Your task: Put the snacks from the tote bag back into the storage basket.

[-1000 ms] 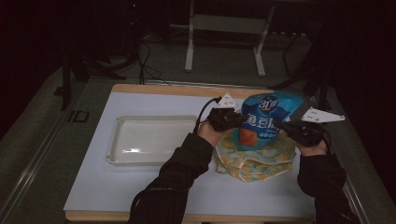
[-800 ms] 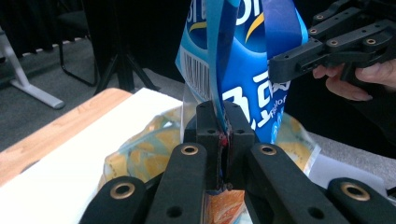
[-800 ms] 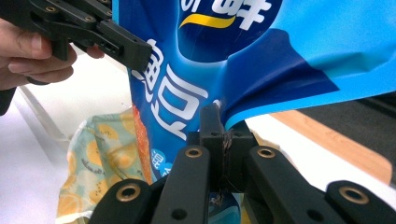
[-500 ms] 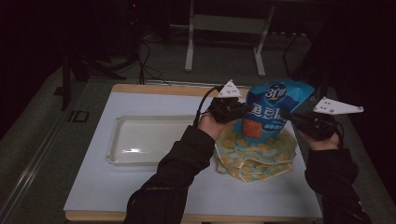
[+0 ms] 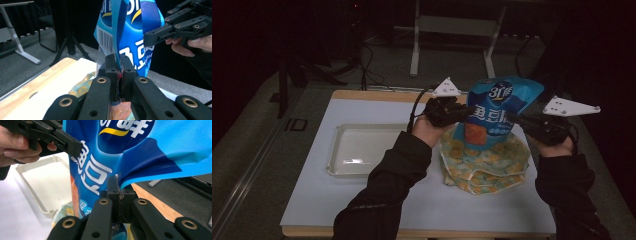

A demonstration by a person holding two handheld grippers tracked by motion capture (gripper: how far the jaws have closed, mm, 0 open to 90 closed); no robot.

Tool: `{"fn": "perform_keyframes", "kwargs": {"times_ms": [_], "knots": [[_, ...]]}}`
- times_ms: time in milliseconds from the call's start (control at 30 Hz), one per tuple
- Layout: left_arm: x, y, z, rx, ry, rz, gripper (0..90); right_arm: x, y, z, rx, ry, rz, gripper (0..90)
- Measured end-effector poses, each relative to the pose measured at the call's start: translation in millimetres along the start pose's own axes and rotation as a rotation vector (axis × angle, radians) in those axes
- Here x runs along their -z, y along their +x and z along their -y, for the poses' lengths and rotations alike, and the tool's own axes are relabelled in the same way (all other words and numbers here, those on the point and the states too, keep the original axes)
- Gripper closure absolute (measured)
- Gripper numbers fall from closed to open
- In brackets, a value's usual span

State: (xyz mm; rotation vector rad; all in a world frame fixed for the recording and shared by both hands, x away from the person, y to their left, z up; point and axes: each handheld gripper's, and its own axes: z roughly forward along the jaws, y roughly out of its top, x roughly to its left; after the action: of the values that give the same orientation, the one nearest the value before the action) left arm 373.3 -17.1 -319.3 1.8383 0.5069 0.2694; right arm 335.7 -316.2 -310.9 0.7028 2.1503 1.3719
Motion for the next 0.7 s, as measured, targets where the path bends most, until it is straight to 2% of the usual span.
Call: {"fn": "perform_keyframes", "kwargs": {"times_ms": [700], "knots": [[72.9, 20.4, 7.1, 0.031, -0.024, -0.060, 89.1, -43.8, 42.6, -41.2, 0.046, -0.014, -0.054, 89.5]]}}
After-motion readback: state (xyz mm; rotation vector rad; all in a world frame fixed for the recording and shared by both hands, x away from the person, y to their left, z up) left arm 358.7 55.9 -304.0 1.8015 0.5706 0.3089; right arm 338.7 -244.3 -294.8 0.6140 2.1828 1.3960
